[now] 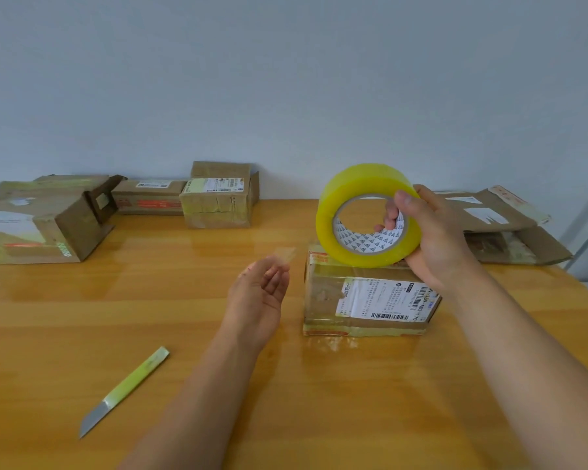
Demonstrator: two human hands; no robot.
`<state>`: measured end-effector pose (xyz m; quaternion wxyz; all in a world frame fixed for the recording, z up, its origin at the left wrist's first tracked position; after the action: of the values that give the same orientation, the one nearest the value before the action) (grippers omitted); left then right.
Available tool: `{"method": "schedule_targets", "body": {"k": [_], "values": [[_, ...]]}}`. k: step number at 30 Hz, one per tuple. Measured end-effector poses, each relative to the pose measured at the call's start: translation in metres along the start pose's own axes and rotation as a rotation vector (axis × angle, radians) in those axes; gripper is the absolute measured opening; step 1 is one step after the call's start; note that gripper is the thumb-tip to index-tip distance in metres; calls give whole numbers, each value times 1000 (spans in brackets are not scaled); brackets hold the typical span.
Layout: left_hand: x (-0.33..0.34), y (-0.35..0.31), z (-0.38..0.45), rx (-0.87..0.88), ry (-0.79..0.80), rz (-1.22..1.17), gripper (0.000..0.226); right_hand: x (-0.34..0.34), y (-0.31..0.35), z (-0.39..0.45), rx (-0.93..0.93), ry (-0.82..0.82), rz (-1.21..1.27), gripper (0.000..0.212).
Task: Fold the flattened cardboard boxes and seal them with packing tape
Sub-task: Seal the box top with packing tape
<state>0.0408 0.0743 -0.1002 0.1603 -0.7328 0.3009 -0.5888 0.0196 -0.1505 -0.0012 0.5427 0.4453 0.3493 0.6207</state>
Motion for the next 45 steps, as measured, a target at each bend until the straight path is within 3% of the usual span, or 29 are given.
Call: {"method": "schedule_targets", "body": {"k": [6, 11, 15, 20, 25, 45], "values": [[-3, -8, 3, -4, 26, -29, 40, -4, 7, -3, 3, 4, -280, 28], [-2, -14, 2, 27, 53, 25, 30, -15, 10, -10, 40, 92, -673, 59], [0, -13, 1, 0, 67, 78, 25, -19, 12, -11, 71, 100, -810, 80], [1, -10, -1, -17, 72, 127, 10, -20, 12, -16, 26, -9, -767, 63], [3, -6, -4, -21, 130, 171, 8, -27, 11, -21, 26, -157, -683, 62], [2, -1, -5, -31, 126, 182, 15, -20, 15, -31, -35, -258, -778, 44]]}}
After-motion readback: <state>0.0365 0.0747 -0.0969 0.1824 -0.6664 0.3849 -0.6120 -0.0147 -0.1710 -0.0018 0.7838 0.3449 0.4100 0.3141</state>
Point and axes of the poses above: each hand's wrist, its own z-axis towards the middle knuckle, its own x-axis out of the palm, y = z × x, the point moved 4 cm from there along z, towards the middle knuckle, and after that the axes turned 2 degrees about y, right-handed, at the moved point
